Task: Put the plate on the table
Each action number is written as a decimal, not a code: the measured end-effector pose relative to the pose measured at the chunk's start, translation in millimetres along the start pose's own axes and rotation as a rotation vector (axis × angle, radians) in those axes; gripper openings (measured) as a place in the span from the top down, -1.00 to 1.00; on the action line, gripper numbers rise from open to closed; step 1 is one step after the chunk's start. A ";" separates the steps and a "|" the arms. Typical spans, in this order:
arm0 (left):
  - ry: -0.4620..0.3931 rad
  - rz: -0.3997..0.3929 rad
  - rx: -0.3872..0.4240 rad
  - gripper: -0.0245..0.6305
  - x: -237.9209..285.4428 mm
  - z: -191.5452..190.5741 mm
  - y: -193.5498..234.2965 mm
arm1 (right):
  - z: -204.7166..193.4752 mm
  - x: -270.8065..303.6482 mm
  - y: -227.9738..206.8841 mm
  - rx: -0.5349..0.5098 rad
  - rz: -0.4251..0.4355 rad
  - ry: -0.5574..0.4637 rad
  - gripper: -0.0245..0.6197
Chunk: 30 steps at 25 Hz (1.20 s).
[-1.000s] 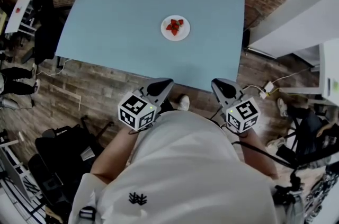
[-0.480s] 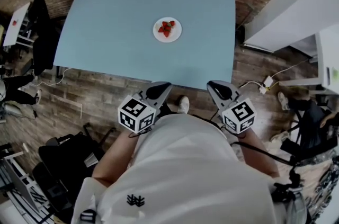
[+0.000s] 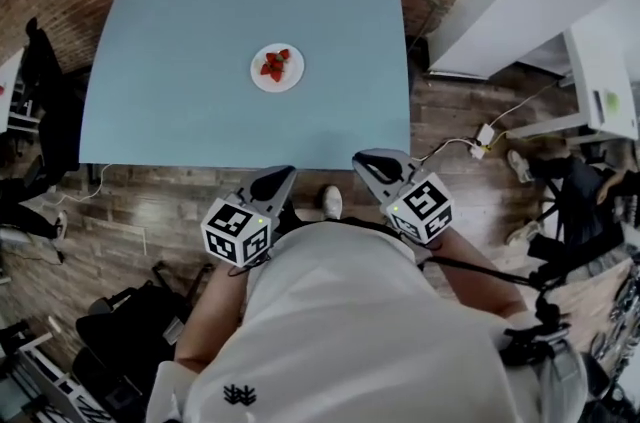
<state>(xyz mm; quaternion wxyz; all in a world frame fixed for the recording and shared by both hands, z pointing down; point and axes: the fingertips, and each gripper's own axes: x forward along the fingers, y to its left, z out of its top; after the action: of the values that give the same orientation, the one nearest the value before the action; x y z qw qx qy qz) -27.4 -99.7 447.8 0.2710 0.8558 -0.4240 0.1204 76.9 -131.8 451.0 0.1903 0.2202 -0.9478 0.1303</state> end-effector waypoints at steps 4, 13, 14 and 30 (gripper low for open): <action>-0.015 0.027 -0.015 0.93 -5.5 2.8 9.6 | 4.3 8.7 0.0 -0.016 0.013 0.002 0.90; -0.013 0.054 -0.052 0.93 -9.9 2.0 27.7 | 14.0 20.8 -2.8 -0.016 0.031 0.009 0.90; -0.011 0.056 -0.055 0.93 -9.7 1.2 29.7 | 13.5 22.3 -3.2 -0.016 0.033 0.012 0.90; 0.019 0.092 -0.084 0.93 8.7 8.3 72.3 | 11.3 42.2 -30.9 -0.038 0.022 0.044 0.90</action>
<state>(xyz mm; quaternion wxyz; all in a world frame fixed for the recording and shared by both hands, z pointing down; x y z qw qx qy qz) -79.5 -145.9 470.9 0.3047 0.8222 -0.4648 0.1230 52.8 -177.9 463.6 0.2139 0.2030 -0.9481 0.1191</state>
